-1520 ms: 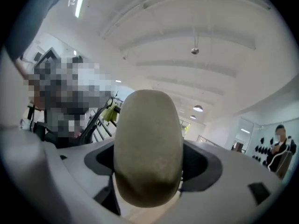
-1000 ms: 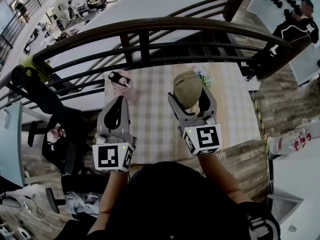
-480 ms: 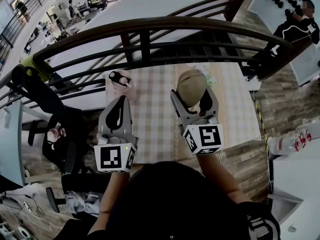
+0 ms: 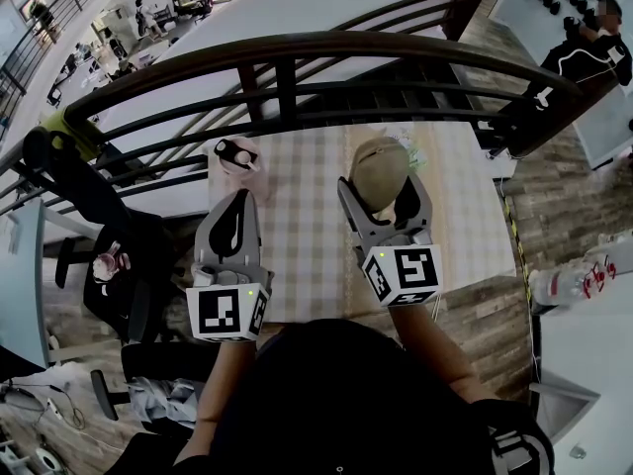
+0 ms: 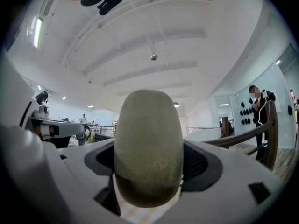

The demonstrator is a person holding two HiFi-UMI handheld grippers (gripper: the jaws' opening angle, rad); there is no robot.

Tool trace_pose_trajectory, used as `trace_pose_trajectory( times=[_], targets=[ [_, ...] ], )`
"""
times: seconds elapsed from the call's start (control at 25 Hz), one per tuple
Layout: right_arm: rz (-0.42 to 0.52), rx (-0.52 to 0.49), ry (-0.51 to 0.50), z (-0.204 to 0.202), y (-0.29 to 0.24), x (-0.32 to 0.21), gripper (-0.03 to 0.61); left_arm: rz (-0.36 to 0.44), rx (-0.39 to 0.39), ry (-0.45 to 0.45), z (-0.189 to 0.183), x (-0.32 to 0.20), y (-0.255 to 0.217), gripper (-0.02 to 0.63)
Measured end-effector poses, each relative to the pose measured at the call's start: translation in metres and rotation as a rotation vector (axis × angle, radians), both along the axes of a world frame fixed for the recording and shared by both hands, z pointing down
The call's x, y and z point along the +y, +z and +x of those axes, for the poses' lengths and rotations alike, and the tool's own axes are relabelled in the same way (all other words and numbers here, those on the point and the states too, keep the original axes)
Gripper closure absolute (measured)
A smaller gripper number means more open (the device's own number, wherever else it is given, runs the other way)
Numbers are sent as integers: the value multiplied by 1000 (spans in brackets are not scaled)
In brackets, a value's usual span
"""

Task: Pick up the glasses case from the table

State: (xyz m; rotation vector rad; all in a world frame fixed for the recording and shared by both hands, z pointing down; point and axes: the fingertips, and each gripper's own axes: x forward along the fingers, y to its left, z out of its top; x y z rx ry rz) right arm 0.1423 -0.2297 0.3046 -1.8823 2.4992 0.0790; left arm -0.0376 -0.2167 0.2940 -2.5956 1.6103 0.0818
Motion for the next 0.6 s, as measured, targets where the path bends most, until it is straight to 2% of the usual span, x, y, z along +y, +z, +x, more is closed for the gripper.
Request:
trace_pose_trajectory(
  times=[0.16,0.6],
  targets=[
    [3,22,-2,-2,0,3,213,-2,2,-2,-1,2,1,604],
    [-4,4,-5,-3,2,6,213,-5,-2,-9,-3,6,3,604]
  ],
)
